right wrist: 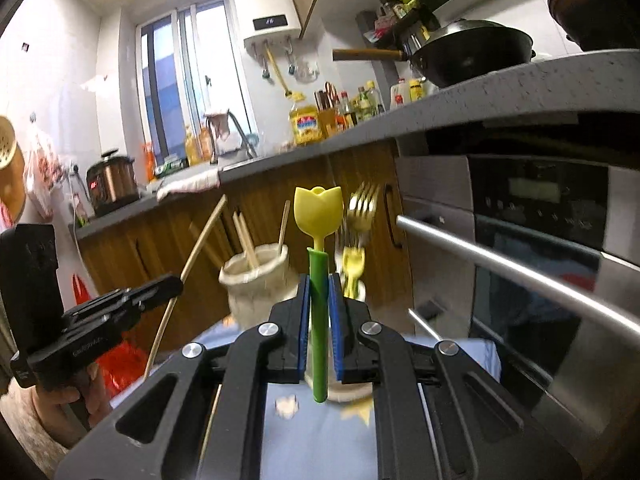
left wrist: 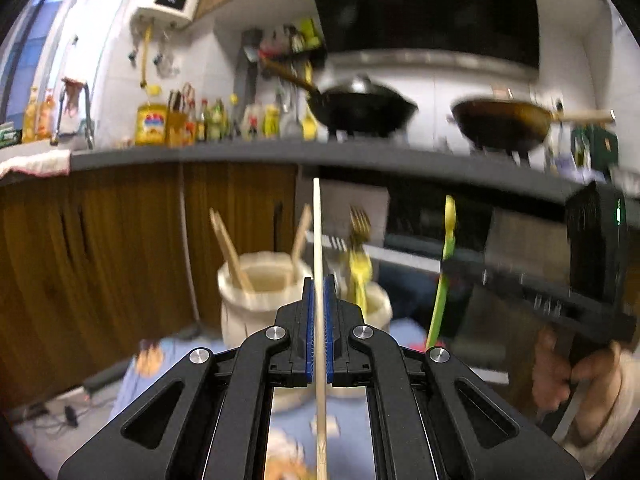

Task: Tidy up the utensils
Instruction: 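Carry chopstick into tall cup while right tool carries green spoon into small cup, then open left tool to release chopstick while right tool releases green spoon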

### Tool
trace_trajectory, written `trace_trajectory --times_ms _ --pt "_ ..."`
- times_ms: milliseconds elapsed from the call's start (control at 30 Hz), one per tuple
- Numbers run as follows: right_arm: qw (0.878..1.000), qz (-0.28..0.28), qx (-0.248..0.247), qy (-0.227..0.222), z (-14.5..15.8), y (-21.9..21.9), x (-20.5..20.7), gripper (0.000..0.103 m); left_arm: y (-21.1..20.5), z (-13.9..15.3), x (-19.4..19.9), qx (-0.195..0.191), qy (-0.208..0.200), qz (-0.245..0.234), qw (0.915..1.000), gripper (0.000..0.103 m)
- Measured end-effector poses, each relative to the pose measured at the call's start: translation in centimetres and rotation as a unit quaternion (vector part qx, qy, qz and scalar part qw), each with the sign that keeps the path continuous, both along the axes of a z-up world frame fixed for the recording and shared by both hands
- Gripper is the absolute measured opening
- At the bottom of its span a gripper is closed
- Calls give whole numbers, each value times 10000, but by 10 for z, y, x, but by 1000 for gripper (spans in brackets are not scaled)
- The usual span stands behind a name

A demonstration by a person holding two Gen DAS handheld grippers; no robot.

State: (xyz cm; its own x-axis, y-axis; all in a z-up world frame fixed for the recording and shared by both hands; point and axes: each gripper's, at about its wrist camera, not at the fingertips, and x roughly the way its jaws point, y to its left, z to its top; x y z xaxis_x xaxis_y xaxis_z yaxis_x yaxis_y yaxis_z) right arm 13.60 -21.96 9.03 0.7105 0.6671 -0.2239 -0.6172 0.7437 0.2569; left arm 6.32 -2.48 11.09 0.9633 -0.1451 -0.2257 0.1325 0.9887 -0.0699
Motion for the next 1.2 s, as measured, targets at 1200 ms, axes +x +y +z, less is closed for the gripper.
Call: trace_trajectory --times_ms 1200 --pt "9977 361 -579 36 -28 49 63 10 -14 3 88 623 -950 576 9919 9"
